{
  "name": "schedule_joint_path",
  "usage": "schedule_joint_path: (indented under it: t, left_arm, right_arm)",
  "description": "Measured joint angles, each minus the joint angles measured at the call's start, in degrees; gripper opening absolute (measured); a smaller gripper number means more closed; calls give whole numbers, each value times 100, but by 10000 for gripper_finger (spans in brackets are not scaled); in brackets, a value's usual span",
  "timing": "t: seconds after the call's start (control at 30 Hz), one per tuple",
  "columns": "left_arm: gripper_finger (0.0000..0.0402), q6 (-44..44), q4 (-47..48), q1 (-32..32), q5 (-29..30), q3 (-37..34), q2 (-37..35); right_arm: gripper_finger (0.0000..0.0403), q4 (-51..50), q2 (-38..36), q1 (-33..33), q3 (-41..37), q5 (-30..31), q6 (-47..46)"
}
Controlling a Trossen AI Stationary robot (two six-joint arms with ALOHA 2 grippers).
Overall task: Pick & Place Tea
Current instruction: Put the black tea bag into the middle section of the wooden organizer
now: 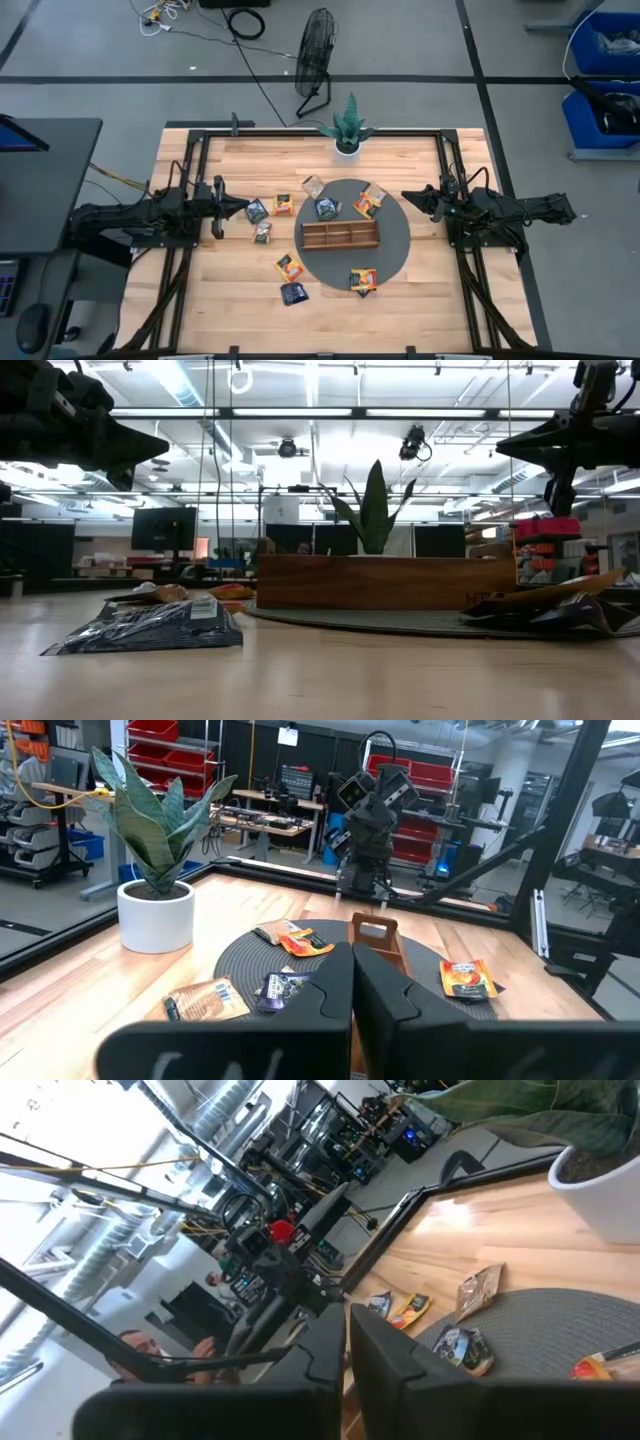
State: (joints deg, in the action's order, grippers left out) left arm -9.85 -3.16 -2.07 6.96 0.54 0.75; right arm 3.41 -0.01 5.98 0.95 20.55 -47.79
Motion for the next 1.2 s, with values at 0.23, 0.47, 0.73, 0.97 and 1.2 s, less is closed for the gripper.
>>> schedule_joint_path:
  t: [0.23,0.47,0.73,0.97,1.2]
  left_arm:
    - [3,-1,0,0,2,0,0]
    - [3,-373,-25,0,61,0,0]
    - [3,-817,-126,0,462,577,293]
    - [3,-722,-56,0,482,1708,1483]
    - [4,-1504,-38,-10,356,2421,2668]
  right_arm:
    - [27,-1,0,-1,0,86,-1167]
    - [25,132,0,0,24,-5,-874]
    - [4,-276,316,0,1142,-56,456]
    - [22,-531,1161,0,2205,-48,1635]
    - [43,-517,2058,0,3018,-49,2195]
